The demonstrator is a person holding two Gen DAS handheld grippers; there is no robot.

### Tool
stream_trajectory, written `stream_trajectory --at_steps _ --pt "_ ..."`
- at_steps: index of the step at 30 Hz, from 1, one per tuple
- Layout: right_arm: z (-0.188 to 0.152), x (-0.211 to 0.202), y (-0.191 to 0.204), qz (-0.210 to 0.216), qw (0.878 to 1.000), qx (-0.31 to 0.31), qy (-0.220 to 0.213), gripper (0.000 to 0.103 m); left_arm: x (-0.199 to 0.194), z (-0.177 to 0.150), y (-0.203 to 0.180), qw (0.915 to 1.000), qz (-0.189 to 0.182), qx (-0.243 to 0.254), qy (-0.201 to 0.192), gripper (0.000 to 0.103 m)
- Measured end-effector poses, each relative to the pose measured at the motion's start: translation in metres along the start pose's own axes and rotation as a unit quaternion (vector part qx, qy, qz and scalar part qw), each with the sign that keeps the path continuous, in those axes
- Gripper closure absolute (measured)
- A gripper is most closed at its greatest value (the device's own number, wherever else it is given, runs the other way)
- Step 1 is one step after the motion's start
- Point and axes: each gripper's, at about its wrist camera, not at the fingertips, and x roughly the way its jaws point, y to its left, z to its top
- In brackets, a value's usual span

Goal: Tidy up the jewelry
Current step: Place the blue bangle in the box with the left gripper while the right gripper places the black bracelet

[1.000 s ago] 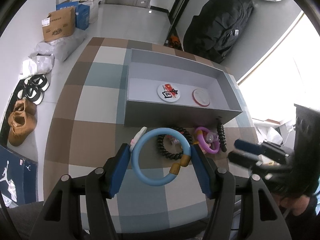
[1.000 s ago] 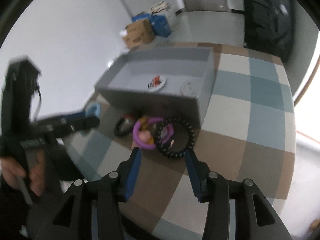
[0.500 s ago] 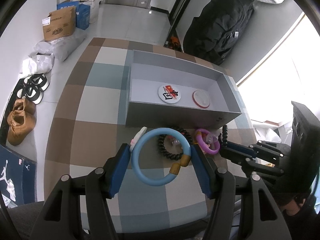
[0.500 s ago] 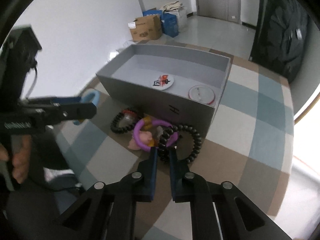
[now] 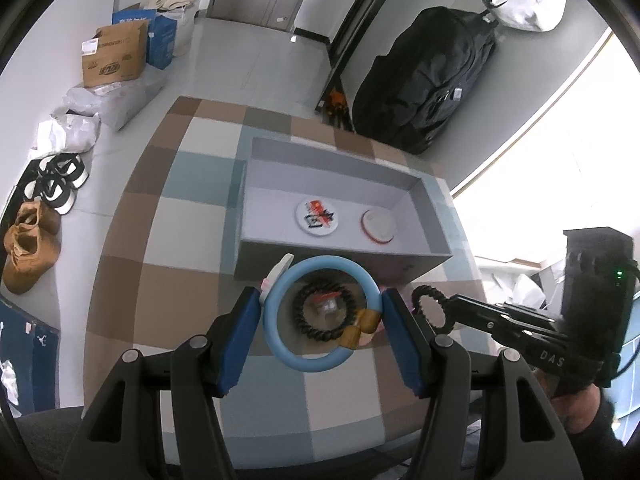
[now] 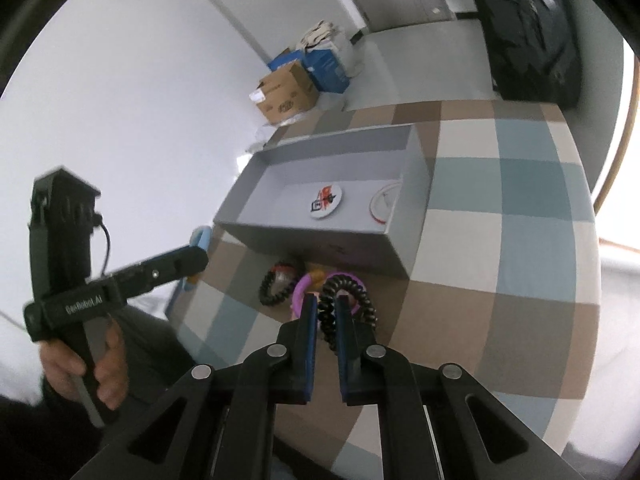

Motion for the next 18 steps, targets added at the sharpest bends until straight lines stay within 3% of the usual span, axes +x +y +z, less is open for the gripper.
stream_trajectory --at_steps 5,18 --pt "0.005 -0.012 -0.011 0.036 0.998 0.042 -0.018 0.095 -0.006 0.007 -0.009 0.9997 -0.016 0.007 -0.018 0.046" --pt "0.035 -0.039 0.0 0.108 0.989 0.047 -0.09 0.095 -0.003 0.039 -0.019 0.9989 -0.029 0.011 -0.035 0.046"
